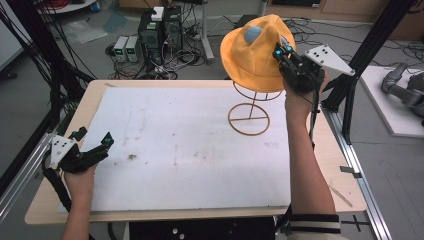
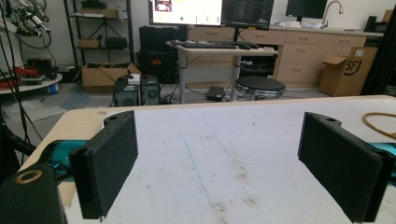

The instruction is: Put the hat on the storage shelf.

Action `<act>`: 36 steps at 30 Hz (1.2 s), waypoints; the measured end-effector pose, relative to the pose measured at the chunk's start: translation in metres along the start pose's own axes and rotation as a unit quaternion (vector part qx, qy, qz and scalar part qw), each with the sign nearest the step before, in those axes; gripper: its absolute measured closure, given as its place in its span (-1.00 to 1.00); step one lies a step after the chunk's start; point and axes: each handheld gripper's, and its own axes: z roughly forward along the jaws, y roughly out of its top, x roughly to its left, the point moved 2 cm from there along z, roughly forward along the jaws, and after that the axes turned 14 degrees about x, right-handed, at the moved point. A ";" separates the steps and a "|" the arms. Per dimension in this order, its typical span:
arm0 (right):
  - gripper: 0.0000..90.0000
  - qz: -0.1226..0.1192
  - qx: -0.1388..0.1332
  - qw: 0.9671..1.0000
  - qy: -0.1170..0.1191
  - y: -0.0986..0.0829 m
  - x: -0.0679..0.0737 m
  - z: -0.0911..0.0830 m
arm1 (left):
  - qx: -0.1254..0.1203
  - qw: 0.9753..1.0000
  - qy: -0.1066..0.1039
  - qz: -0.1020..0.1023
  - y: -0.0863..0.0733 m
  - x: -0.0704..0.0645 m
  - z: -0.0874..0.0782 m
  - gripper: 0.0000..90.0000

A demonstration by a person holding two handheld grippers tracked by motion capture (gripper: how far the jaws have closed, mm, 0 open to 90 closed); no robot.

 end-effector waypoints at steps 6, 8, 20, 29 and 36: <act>0.96 0.013 0.005 1.000 -0.016 -0.008 -0.005 0.007 | 0.001 1.000 0.001 0.001 0.000 0.000 0.000 -0.72; 0.96 0.016 0.011 1.000 -0.020 -0.012 -0.007 0.010 | 0.002 1.000 0.001 0.001 -0.001 0.000 0.000 -0.72; 0.95 0.027 0.036 0.998 -0.036 -0.037 -0.013 0.026 | 0.006 1.000 -0.001 0.005 -0.002 0.000 0.001 -0.72; 0.92 0.033 0.056 0.997 -0.035 -0.053 -0.015 0.032 | 0.008 1.000 -0.001 0.003 -0.003 0.000 0.001 -0.72; 0.89 0.037 0.079 0.995 -0.037 -0.061 -0.017 0.039 | 0.009 1.000 -0.001 0.003 -0.003 0.000 0.002 -0.72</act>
